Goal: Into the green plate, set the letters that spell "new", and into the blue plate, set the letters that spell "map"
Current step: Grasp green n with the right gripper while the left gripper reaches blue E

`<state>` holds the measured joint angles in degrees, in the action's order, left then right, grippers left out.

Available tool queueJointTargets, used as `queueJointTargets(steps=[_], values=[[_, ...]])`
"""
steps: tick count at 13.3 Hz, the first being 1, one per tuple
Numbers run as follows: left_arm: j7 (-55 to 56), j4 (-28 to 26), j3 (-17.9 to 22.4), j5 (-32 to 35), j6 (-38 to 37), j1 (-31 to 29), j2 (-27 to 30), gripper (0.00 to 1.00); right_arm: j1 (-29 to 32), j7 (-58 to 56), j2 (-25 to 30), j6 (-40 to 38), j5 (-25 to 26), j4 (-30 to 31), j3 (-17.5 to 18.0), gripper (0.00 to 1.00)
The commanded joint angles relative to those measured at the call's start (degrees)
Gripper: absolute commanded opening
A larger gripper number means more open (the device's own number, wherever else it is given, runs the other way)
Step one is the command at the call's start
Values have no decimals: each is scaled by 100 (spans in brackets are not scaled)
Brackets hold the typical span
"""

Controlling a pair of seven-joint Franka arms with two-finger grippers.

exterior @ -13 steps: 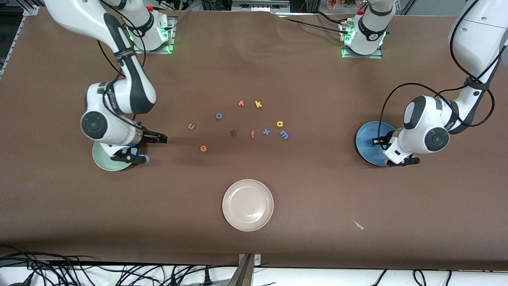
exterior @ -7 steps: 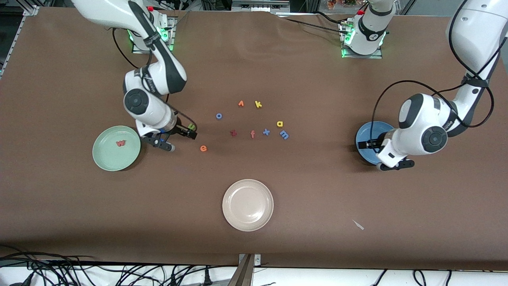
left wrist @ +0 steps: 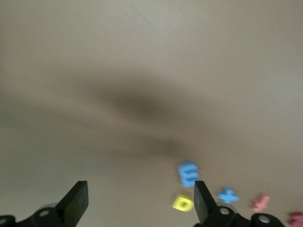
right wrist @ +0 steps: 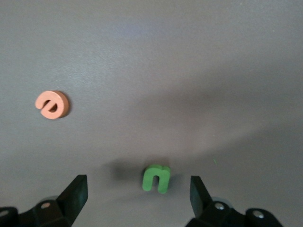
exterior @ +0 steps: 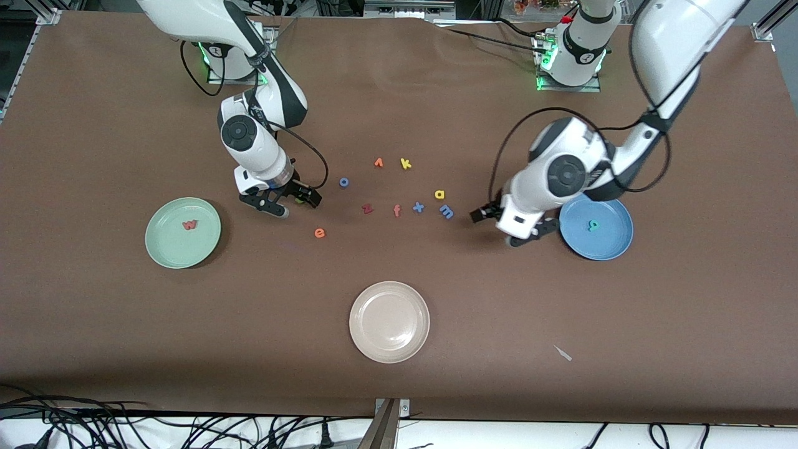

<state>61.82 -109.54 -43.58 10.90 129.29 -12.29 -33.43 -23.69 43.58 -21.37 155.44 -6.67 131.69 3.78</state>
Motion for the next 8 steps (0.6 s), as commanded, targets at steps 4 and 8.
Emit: queueJointTargets(steps=[4, 8], values=[[1180, 38, 735, -18, 1045, 1032, -515, 90, -21, 63, -183, 223, 69, 50, -27, 67], [1701, 74, 1185, -18, 1125, 1685, -568, 85, -21, 54, -218, 224, 69, 33, -27, 27]])
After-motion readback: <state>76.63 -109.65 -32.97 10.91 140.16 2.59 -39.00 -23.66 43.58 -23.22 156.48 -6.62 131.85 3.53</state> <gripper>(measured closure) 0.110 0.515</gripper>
